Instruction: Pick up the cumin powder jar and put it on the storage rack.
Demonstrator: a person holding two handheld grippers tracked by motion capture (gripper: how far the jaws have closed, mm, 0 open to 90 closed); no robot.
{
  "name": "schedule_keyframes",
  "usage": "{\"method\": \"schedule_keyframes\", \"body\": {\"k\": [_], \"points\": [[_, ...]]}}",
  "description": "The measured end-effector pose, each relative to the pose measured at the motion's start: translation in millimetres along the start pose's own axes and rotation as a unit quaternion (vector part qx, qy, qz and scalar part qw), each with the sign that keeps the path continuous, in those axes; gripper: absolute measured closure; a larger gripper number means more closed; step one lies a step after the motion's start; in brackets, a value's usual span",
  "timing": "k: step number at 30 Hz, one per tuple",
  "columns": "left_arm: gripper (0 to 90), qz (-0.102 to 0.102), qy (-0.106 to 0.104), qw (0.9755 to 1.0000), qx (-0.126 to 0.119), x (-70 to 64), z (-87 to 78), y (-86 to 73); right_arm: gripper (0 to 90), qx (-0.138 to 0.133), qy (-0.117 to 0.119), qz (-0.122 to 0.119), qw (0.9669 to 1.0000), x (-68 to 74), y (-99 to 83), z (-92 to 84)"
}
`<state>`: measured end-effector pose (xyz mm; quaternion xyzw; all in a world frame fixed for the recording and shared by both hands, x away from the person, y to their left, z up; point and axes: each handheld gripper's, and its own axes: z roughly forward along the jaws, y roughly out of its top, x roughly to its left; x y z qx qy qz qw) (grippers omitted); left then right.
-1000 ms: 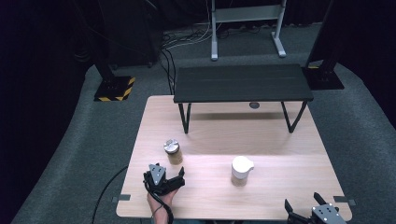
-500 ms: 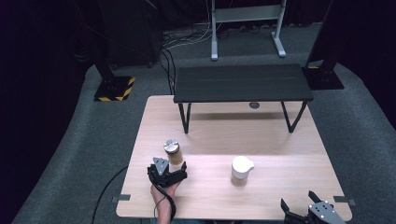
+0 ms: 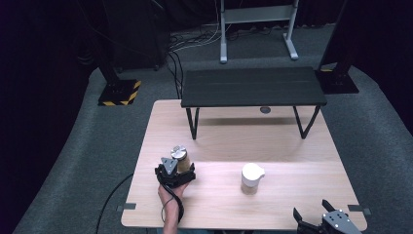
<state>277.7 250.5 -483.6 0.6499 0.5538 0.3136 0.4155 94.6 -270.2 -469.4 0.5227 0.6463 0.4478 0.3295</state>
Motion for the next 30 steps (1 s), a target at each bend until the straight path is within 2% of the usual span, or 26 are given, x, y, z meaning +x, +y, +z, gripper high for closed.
{"method": "schedule_keyframes", "body": {"k": [12, 13, 14, 15, 18, 30], "points": [[0.3, 0.006, 0.008, 1.0000, 0.002, -0.7, 17.2, 8.0, 0.0, 0.006, 0.001, 0.002, 1.0000, -2.0, 0.7, 0.3], [0.4, 0.007, 0.003, 1.0000, 0.001, 1.0, 18.8, 8.2, 0.0, 0.006, 0.001, 0.002, 1.0000, -2.1, 0.6, 0.2], [5.0, 0.013, -0.005, 0.9998, -0.011, 5.1, 18.5, 4.6, 0.0, 0.007, 0.001, 0.001, 1.0000, -2.4, 0.6, 0.3], [30.0, 0.015, 0.004, 0.9997, -0.021, 2.9, 18.6, 1.1, 0.0, 0.008, 0.002, 0.000, 1.0000, -2.9, 0.9, 0.7], [30.8, 0.016, 0.010, 0.9995, -0.027, 2.7, 19.1, -1.9, 0.0, 0.011, 0.002, 0.001, 0.9999, -4.7, 0.8, 0.3], [30.9, 0.011, -0.003, 0.9997, -0.023, 9.5, 17.8, 0.6, 0.0, 0.012, 0.004, 0.000, 0.9999, -5.6, 2.4, 0.8]]}}
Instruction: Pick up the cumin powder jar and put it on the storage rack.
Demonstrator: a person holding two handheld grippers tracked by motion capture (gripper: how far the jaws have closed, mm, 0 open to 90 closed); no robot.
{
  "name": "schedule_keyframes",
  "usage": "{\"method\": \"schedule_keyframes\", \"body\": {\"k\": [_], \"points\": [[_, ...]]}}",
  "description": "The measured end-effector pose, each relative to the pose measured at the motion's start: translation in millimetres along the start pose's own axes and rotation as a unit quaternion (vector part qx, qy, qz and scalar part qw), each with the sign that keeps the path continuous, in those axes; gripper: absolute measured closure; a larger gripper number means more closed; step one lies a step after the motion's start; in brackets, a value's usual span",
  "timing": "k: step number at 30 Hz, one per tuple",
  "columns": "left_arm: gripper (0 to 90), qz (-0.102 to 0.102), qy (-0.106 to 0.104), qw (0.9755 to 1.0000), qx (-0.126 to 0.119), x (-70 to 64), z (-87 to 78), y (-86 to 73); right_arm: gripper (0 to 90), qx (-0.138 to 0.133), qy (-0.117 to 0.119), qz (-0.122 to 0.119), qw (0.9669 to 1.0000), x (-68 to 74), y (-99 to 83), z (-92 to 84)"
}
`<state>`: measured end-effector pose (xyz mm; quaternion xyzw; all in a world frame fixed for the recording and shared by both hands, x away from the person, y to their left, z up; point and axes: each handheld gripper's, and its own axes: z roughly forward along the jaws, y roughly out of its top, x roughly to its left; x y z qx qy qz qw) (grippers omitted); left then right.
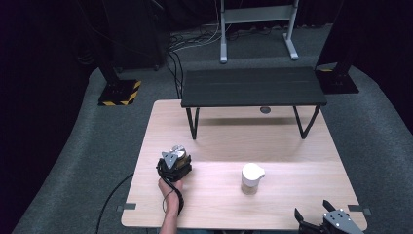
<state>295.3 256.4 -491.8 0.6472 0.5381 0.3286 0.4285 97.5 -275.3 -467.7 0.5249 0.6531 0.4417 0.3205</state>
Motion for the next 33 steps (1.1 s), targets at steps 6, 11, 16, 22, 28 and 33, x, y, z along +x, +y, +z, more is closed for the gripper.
{"method": "schedule_keyframes", "body": {"k": [6, 11, 16, 22, 28, 33], "points": [[30.9, 0.001, -0.006, 1.0000, 0.004, 2.1, -1.6, 3.2, 0.0, 0.000, -0.001, 0.001, 1.0000, 0.4, -0.2, 0.6], [30.9, 0.000, -0.014, 0.9999, 0.003, 3.9, -5.0, 6.0, 0.0, 0.002, -0.002, 0.002, 1.0000, 0.7, 0.7, -0.2], [30.8, 0.002, -0.016, 0.9999, 0.002, 5.4, -8.2, 10.1, 0.0, 0.000, -0.003, 0.001, 1.0000, 1.5, 1.0, -0.6], [30.8, 0.008, -0.021, 0.9997, -0.005, 7.7, -12.7, 17.5, 0.0, 0.003, -0.003, 0.002, 1.0000, 1.9, 1.7, -0.1], [30.8, 0.015, -0.031, 0.9994, -0.008, 7.9, -15.9, 27.2, 0.0, 0.001, -0.002, 0.003, 1.0000, 1.8, 1.3, 0.1], [30.9, 0.017, -0.041, 0.9990, -0.011, 9.0, -17.7, 34.6, 0.0, -0.001, -0.003, 0.004, 1.0000, 1.8, 1.6, -0.4]]}}
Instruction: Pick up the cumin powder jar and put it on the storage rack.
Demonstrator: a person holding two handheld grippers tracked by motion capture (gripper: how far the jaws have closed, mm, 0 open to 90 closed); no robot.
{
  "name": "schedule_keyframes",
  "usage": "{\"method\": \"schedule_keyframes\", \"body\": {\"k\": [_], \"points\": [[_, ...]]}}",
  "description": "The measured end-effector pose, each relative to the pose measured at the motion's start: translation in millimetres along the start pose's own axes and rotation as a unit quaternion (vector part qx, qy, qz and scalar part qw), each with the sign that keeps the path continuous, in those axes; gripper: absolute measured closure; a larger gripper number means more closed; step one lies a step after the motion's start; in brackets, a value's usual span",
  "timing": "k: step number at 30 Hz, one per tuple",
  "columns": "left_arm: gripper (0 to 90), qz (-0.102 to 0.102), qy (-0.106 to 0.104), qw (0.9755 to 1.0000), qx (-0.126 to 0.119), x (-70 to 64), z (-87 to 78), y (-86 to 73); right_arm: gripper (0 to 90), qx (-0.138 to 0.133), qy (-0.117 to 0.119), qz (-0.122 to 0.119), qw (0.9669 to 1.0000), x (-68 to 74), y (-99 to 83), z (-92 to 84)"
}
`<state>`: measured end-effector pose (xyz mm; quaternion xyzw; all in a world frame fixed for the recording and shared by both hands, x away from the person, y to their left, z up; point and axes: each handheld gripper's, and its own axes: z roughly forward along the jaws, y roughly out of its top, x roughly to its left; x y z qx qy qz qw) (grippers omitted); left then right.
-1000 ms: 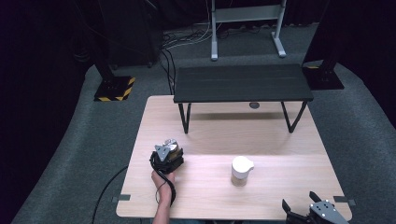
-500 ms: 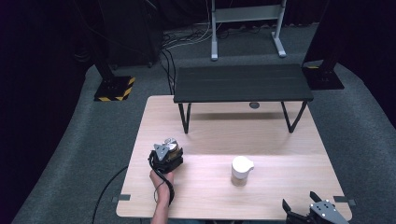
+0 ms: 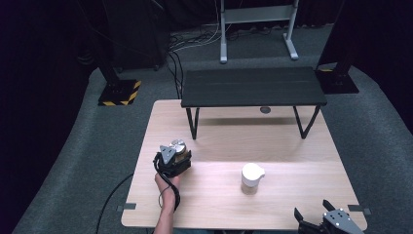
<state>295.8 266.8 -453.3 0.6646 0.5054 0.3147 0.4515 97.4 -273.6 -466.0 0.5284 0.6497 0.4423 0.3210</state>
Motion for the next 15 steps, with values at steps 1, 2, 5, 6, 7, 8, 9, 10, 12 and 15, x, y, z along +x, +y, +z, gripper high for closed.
{"method": "schedule_keyframes", "body": {"k": [1, 2, 5, 6, 7, 8, 9, 10, 12, 15], "points": [[30.9, 0.002, -0.003, 1.0000, 0.000, 0.0, -0.2, 1.6, 0.0, 0.000, 0.000, 0.000, 1.0000, -0.1, -0.1, -0.1], [30.8, 0.002, -0.003, 1.0000, 0.000, 0.0, -0.2, 1.6, 0.0, 0.000, 0.000, 0.001, 1.0000, -0.4, -0.2, -0.4], [30.8, 0.008, -0.009, 0.9999, 0.001, 0.0, -0.4, 6.0, 0.0, 0.000, 0.000, 0.001, 1.0000, -0.6, -0.4, -0.4], [30.8, 0.010, -0.012, 0.9999, 0.000, 0.2, -0.7, 8.1, 0.0, 0.001, -0.001, 0.001, 1.0000, -0.8, -0.3, -0.5], [30.8, 0.009, -0.015, 0.9998, 0.000, 0.7, -0.8, 9.5, 0.0, 0.002, -0.001, 0.002, 1.0000, -1.0, -0.3, -0.4], [30.8, 0.009, -0.015, 0.9998, 0.000, 0.7, -0.8, 9.5, 0.0, 0.002, -0.001, 0.002, 1.0000, -1.0, -0.3, -0.4], [30.8, 0.009, -0.018, 0.9998, -0.001, 1.0, -1.0, 10.9, 0.0, 0.002, -0.001, 0.002, 1.0000, -1.1, -0.1, -0.4], [30.8, 0.010, -0.019, 0.9998, -0.001, 1.1, -1.1, 11.8, 0.0, 0.003, 0.000, 0.001, 1.0000, -1.4, 0.4, -0.4], [30.8, 0.011, -0.021, 0.9997, -0.001, 1.4, -1.4, 13.8, 0.0, 0.004, -0.001, 0.001, 1.0000, -1.0, 0.8, -0.5], [30.8, 0.012, -0.024, 0.9996, -0.001, 2.5, -1.7, 16.0, 0.0, 0.002, -0.001, 0.001, 1.0000, -1.1, 0.4, -0.7]]}}
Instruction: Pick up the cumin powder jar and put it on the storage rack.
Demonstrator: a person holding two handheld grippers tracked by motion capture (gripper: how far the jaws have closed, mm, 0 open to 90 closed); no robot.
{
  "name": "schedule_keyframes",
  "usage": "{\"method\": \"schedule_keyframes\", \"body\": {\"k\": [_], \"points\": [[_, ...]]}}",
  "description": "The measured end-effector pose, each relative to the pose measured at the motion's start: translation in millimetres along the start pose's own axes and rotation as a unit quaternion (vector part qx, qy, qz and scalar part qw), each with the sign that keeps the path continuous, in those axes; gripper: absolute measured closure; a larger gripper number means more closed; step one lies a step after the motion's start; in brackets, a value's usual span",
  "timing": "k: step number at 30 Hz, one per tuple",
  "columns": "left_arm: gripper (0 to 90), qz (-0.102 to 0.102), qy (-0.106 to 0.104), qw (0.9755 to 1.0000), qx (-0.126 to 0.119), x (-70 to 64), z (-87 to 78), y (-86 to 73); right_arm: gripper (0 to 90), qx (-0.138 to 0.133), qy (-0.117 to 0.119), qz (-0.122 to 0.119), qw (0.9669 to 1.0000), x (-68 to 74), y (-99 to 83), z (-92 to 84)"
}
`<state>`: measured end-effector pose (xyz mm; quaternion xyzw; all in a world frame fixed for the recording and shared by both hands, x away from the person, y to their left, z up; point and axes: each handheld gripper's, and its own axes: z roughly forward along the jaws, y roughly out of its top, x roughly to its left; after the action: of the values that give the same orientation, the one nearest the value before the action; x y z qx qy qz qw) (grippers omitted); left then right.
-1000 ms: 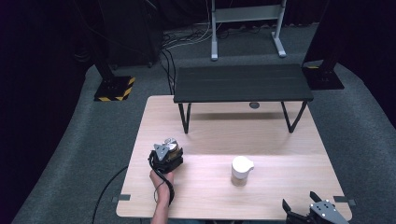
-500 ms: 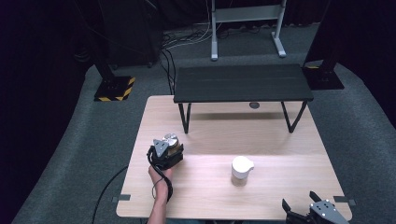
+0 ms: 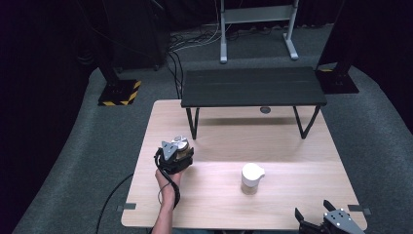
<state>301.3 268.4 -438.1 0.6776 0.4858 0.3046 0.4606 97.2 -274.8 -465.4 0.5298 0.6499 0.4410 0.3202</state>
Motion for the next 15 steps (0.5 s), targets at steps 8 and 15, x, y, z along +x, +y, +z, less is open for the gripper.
{"method": "schedule_keyframes", "body": {"k": [8, 15], "points": [[30.8, 0.008, -0.012, 0.9999, 0.000, 2.2, -1.3, 8.0, 0.0, 0.002, 0.001, 0.000, 1.0000, -0.2, 0.5, 0.5], [30.8, 0.007, -0.021, 0.9998, -0.002, 4.1, -2.1, 13.1, 0.0, 0.003, -0.001, 0.000, 1.0000, 0.1, 0.8, -0.2]]}}
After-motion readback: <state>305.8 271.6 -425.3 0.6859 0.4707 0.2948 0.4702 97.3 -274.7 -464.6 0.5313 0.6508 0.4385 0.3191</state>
